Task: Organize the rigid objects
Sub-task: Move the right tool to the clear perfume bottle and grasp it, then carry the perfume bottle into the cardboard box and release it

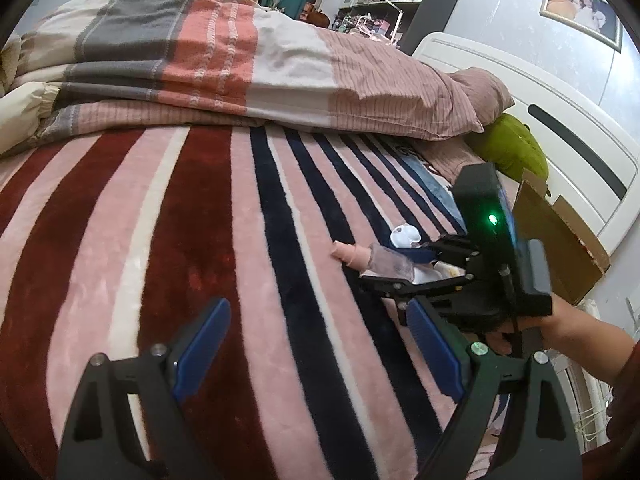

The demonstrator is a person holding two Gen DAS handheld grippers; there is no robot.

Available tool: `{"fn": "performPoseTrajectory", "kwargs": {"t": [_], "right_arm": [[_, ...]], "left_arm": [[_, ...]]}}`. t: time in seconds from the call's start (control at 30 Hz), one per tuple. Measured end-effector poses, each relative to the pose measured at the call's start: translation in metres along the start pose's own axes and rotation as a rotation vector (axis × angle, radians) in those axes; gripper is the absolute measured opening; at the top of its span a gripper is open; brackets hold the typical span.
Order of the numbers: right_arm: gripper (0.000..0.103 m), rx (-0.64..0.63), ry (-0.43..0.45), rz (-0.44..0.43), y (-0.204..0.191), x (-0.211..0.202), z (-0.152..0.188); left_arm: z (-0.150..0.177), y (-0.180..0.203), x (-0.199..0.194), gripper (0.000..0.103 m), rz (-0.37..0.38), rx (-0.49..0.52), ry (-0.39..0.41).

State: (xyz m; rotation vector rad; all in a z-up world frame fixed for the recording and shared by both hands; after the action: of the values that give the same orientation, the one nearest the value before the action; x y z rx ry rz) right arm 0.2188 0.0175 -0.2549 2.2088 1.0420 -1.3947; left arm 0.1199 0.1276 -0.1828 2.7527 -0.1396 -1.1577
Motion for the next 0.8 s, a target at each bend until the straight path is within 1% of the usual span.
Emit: {"fn": "performPoseTrajectory", "kwargs": {"t": [0.03, 0.1, 0.13, 0.17, 0.23, 0.3, 0.4, 0.5, 0.53, 0.6, 0.7, 0.73, 0.77, 0.8], "right_arm": [[0.047, 0.033, 0.002, -0.028, 0.002, 0.001, 0.000], [0.038, 0.058, 0.014, -0.050, 0.003, -0.001, 0.000], [0.027, 0.044, 0.019, -0.057, -0.001, -0.003, 0.000], [0.027, 0.018, 0.020, -0.054, -0.005, -0.004, 0.000], [0.027, -0.018, 0.031, -0.019, -0.011, -0.009, 0.001], [0.027, -0.027, 0.060, -0.037, -0.020, -0.018, 0.000], [0.027, -0.029, 0.107, -0.063, -0.031, -0.036, -0.003], [0.027, -0.047, 0.157, -0.116, -0.054, -0.065, -0.007], [0.027, -0.056, 0.179, -0.134, -0.062, -0.077, -0.009], [0.027, -0.069, 0.223, -0.166, -0.075, -0.103, -0.012], [0.027, -0.088, 0.295, -0.190, -0.087, -0.145, -0.012], [0.027, -0.093, 0.315, -0.193, -0.089, -0.159, -0.011], [0.027, -0.092, 0.333, -0.194, -0.089, -0.172, -0.009], [0.027, -0.087, 0.353, -0.199, -0.088, -0.185, -0.006]], "left_arm": [[-0.001, 0.000, 0.000, 0.088, 0.001, 0.001, 0.001], [0.000, -0.001, -0.002, 0.088, -0.004, 0.006, 0.002], [0.000, -0.002, -0.002, 0.088, -0.009, 0.006, 0.000], [0.000, -0.002, -0.002, 0.088, -0.010, 0.003, -0.003], [-0.001, 0.001, -0.004, 0.088, 0.009, -0.006, -0.003], [-0.004, 0.005, -0.007, 0.088, 0.031, -0.009, -0.001], [-0.010, 0.014, -0.013, 0.088, 0.036, 0.002, 0.007], [-0.023, 0.033, -0.027, 0.088, 0.086, 0.007, 0.029], [-0.030, 0.045, -0.036, 0.088, 0.115, 0.008, 0.045], [-0.041, 0.061, -0.048, 0.088, 0.147, 0.016, 0.068], [-0.057, 0.095, -0.069, 0.086, 0.193, 0.050, 0.109], [-0.061, 0.106, -0.075, 0.080, 0.204, 0.058, 0.119], [-0.066, 0.122, -0.080, 0.071, 0.225, 0.069, 0.120], [-0.070, 0.131, -0.083, 0.066, 0.240, 0.075, 0.116]]}}
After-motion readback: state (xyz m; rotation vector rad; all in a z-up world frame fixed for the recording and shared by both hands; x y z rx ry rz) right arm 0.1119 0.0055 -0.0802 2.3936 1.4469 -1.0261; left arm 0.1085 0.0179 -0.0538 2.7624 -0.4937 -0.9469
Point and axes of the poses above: each gripper's, at about its wrist camera, not at the fingertips, and x roughly the way its jaws point, y to its right, z to its underside, the point moved 10 cm from there along x, roughly the way its jaws point, and after that the axes turned 14 degrees about -z, right-handed, at the moved point
